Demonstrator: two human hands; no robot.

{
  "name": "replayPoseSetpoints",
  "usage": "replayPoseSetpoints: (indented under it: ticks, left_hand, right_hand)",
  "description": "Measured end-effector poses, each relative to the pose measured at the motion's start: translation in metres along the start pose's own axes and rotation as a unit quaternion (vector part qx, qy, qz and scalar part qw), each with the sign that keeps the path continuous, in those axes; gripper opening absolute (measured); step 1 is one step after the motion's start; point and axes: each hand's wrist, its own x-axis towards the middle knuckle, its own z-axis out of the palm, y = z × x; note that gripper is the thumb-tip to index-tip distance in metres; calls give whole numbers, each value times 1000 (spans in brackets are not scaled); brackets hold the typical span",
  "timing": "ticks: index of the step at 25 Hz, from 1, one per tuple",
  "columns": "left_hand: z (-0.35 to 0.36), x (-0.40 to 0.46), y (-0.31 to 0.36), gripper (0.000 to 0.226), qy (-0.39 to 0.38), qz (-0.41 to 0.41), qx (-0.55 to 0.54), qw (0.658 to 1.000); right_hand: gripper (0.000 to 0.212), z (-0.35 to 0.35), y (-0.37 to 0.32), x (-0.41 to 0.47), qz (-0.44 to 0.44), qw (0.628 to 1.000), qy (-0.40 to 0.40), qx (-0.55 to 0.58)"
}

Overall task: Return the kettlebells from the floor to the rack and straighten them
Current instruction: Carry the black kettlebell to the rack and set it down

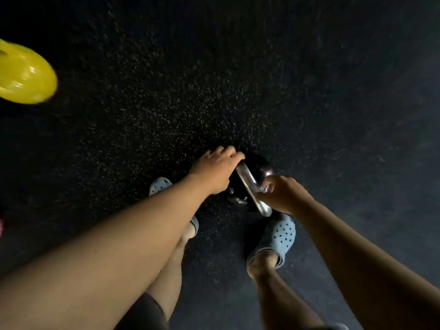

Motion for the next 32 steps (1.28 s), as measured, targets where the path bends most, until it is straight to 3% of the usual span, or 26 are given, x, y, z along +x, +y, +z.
replayPoseSetpoints:
  ticks: [2,4,6,9,12,19,25,32]
  left_hand:
    - [23,29,-3,66,-32,50,27,998]
    - [35,51,-7,42,-44,121,42,991]
    - [34,69,-11,20,-54,154,8,987]
    - [17,67,-30,36,-111,124,-77,983]
    - [-12,44,-62,40,-129,71,-164,975]
    - [-148,-29,-157,13,21,-39,-268,962]
    - [-308,-74,-301,14,124,-80,-275,950]
    - [-441,-109,-497,7,200,-179,-253,930]
  right_hand:
    - [47,21,8,19,18,997,-64,-30]
    - [53,33,8,24,34,994,-102,-33]
    - [47,37,5,27,36,995,-88,-28]
    - [36,16,-15,23,49,998,-35,0]
    - [29,-32,-56,26,-21,999,-1,-36]
    - [13,-174,-246,32,-166,964,-26,-207]
    - [18,-271,-440,52,-237,936,65,-253]
    - [17,-349,-681,115,-367,871,148,-292]
